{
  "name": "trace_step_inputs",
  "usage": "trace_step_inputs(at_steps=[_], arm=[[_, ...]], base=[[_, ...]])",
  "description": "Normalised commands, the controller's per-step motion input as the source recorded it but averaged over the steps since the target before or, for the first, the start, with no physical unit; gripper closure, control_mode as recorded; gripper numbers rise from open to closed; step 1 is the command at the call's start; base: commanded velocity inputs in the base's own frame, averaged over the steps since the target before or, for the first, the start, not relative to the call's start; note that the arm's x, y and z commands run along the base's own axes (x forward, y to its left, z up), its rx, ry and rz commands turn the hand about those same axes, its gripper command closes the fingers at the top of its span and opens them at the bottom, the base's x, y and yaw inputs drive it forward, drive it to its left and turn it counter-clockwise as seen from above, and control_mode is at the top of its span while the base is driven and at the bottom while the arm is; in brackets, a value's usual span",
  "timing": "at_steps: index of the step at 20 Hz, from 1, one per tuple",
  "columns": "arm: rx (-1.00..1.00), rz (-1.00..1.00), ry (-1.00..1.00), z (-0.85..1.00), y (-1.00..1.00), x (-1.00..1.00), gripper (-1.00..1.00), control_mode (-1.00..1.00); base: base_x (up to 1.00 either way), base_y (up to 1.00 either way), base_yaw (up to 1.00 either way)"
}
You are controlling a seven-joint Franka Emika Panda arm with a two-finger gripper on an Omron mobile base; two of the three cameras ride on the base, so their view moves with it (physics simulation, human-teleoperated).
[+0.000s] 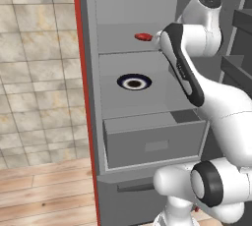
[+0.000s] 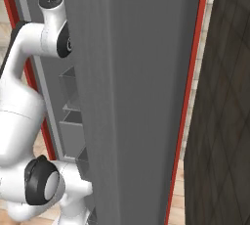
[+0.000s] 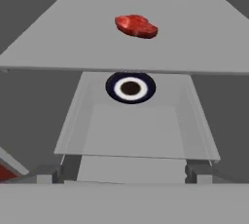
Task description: Take the steak from the fridge and place it on the digital scale on the counter by the fridge. Wait a few seconds for a reading, then move it to the plate on the dining counter.
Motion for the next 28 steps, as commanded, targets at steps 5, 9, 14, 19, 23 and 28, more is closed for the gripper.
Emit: trace_step_inputs(at_steps=[5, 9, 14, 19, 23, 28], arm=[[0.0, 0.0, -0.06, 0.13, 0.0, 0.56, -1.0, -1.0], [0.0, 0.0, -0.04, 0.01, 0.0, 0.54, -1.0, -1.0], [0.0, 0.0, -0.02, -0.06, 0.0, 0.51, -1.0, -1.0], [0.0, 0.0, -0.02, -0.16, -0.01, 0.5, -1.0, -1.0], [0.0, 0.03, 0.0, -0.11, -0.08, 0.59, -1.0, -1.0], [0.0, 0.04, 0.0, -0.06, -0.09, 0.59, -1.0, -1.0]], base=[[0.0, 0.0, 0.0], [0.0, 0.0, 0.0], [0.0, 0.0, 0.0], [0.0, 0.0, 0.0], [0.0, 0.0, 0.0], [0.0, 0.0, 0.0]])
